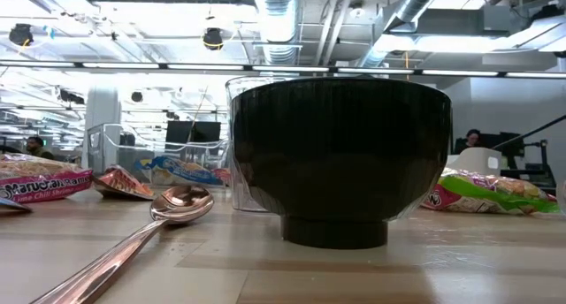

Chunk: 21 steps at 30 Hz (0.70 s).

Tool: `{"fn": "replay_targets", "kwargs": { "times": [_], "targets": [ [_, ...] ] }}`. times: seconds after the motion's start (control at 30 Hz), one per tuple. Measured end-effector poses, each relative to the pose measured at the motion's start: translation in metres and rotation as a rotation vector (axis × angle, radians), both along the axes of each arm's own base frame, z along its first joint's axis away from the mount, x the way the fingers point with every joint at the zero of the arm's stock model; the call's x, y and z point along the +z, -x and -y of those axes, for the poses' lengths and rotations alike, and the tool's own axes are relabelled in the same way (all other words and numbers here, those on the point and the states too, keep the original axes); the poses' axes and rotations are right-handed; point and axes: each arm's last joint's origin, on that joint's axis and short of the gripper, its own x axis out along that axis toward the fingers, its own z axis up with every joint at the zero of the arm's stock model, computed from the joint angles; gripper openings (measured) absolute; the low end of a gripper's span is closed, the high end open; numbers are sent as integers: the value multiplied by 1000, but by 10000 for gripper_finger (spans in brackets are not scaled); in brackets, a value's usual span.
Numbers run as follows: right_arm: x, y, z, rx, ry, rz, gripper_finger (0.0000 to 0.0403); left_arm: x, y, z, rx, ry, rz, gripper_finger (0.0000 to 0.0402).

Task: Pick & Place Food Item
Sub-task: Put the white spice bottle into the bottom transparent bin

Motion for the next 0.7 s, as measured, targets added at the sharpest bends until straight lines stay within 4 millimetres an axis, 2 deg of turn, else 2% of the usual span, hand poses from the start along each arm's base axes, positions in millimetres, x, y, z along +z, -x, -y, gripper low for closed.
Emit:
{"fn": "replay_targets", "kwargs": {
  "times": [0.1,0.23,0.33,0.5,0.7],
  "targets": [
    [-14,-13,2,-30,194,-37,240,3,-14,-9,-51,19,69,196],
    [-30,-29,-2,-116,537,-56,240,7,-32,-23,-133,69,178,196],
    [-42,-39,-7,-167,769,-89,240,6,-42,-37,-137,87,207,196],
    [-54,-49,-7,-192,867,-135,240,-1,-59,-48,-183,118,249,196],
    [-56,-59,-10,-192,920,-168,240,-15,-76,-53,-244,170,254,196]
  ]
}}
